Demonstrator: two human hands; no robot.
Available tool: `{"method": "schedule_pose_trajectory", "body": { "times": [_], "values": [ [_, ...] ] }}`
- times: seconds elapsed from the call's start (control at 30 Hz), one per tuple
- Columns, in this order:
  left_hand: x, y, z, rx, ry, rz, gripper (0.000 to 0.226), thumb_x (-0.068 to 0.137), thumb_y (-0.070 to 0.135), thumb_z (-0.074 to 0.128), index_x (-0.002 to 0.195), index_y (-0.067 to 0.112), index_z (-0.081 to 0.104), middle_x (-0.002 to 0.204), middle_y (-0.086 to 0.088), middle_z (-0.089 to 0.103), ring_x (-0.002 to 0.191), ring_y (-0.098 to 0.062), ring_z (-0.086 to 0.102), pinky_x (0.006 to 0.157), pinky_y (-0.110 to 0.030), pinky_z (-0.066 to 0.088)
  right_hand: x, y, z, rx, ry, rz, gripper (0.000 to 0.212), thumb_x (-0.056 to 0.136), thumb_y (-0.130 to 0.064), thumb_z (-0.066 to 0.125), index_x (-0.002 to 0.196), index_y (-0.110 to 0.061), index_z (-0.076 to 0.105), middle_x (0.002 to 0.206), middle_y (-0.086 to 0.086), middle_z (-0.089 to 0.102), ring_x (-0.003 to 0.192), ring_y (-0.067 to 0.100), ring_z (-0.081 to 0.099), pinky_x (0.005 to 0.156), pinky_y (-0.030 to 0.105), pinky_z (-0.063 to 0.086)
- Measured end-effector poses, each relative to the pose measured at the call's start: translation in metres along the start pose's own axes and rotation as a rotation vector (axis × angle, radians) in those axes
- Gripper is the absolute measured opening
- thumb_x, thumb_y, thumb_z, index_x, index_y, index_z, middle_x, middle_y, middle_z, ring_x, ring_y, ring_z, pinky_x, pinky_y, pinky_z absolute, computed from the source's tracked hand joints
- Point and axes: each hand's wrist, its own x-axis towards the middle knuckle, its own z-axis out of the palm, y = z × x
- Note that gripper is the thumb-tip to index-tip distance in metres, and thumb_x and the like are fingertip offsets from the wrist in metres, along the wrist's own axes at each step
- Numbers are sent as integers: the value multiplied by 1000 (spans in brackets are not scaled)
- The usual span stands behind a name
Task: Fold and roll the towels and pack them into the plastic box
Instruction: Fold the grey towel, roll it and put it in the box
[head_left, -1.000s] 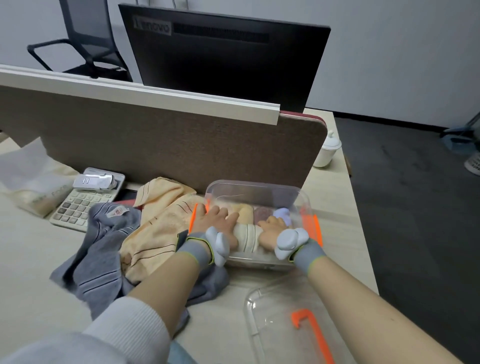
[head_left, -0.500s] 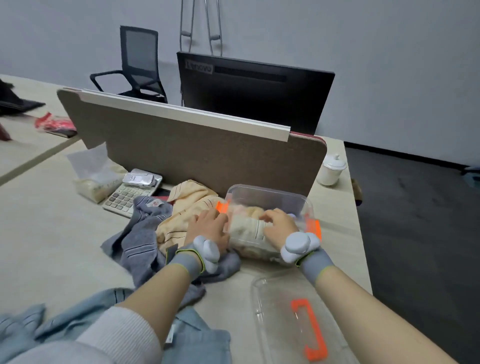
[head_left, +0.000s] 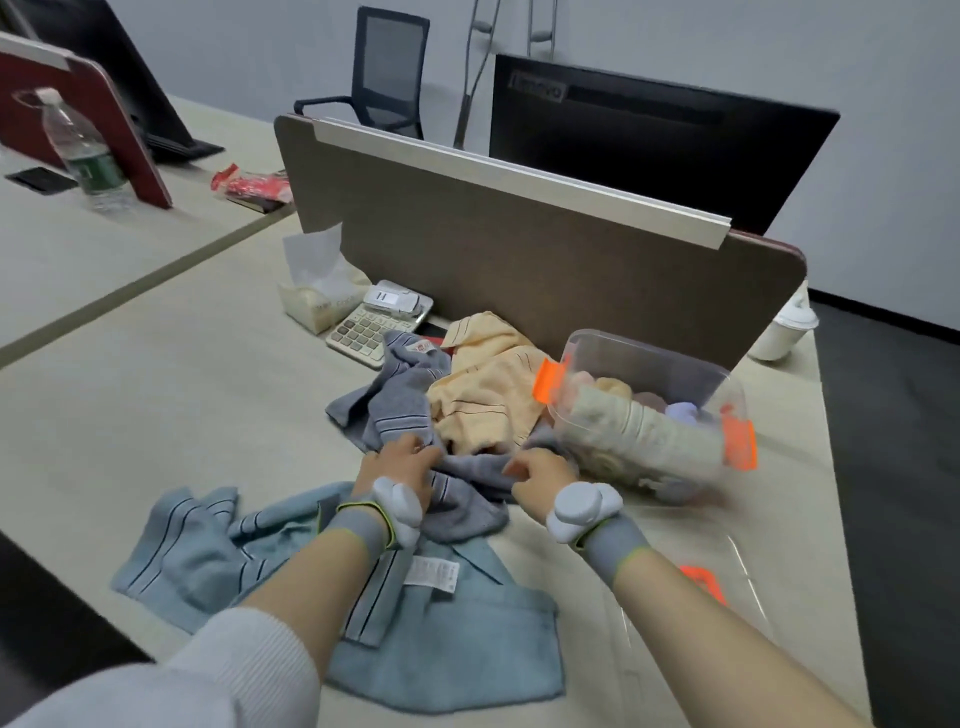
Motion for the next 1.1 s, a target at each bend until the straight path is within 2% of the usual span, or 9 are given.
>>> {"method": "schedule_pose_trajectory", "body": {
  "times": [0.17, 0.43, 0.53, 0.63, 0.7, 0.8, 0.87, 0.97, 1.1],
  "values": [
    [39, -16, 0, 236, -118, 263, 41, 85, 23, 53, 126, 23, 49, 133, -5, 45, 127, -26, 38, 100, -38, 31, 24, -10, 25, -51, -121, 121, 36, 95, -10, 44, 129, -9, 55, 137, 10, 53, 127, 25, 48, 100, 26, 39],
    [70, -69, -14, 301, -168, 289, 31, 88, 21, 42, 115, 25, 56, 122, 0, 59, 121, -23, 46, 98, -36, 30, 42, -39, 51, -155, -104, 291, 32, 95, -17, 41, 122, -13, 58, 130, 10, 53, 129, 29, 42, 107, 36, 38],
    [77, -72, -37, 294, -132, 285, 35, 89, 23, 41, 122, 27, 53, 128, -2, 53, 126, -23, 41, 102, -37, 29, 42, -51, 24, -84, -24, 290, 17, 93, -14, 43, 92, -19, 59, 102, 4, 43, 110, 25, 47, 99, 34, 41],
    [80, -71, -66, 277, 35, 262, 40, 88, 21, 44, 126, 30, 48, 135, -2, 47, 130, -23, 36, 101, -39, 29, 46, -55, -3, -86, 54, 272, 34, 86, -14, 50, 61, -28, 33, 87, 2, 47, 90, 21, 50, 74, 28, 42],
    [82, -73, -93, 275, 149, 230, 38, 89, 25, 43, 126, 33, 49, 136, -1, 45, 132, -23, 35, 102, -40, 29, 41, -61, -24, -102, 50, 258, 30, 87, -10, 50, 64, -23, 36, 75, 0, 43, 86, 19, 46, 62, 23, 35],
    [92, -86, -137, 282, 265, 122, 33, 86, 22, 43, 116, 31, 54, 127, 0, 49, 126, -21, 39, 99, -39, 31, 24, -68, -69, -142, 40, 267, 11, 90, -11, 49, 98, -16, 55, 83, 0, 44, 90, 16, 43, 61, 20, 31],
    [99, -100, -163, 299, 337, 44, 33, 76, 23, 53, 107, 32, 57, 119, 4, 53, 120, -19, 45, 91, -35, 33, 14, -66, -96, -133, 142, 289, 9, 86, -12, 51, 89, -17, 58, 83, 0, 50, 89, 21, 51, 62, 20, 34],
    [100, -107, -189, 329, 296, -29, 39, 63, 24, 59, 101, 33, 61, 114, 6, 54, 118, -18, 48, 83, -30, 35, 8, -69, -124, -12, 298, 279, 33, 82, -4, 52, 57, -23, 43, 76, 1, 56, 81, 21, 48, 56, 22, 33],
    [97, -84, -195, 212, 158, 135, 40, 78, 28, 54, 118, 30, 57, 124, -1, 47, 121, -23, 48, 96, -32, 42, 5, -91, -144, 132, 478, 153, 23, 79, 1, 53, 84, -15, 69, 82, 4, 58, 79, 19, 52, 55, 20, 38]
  ]
}}
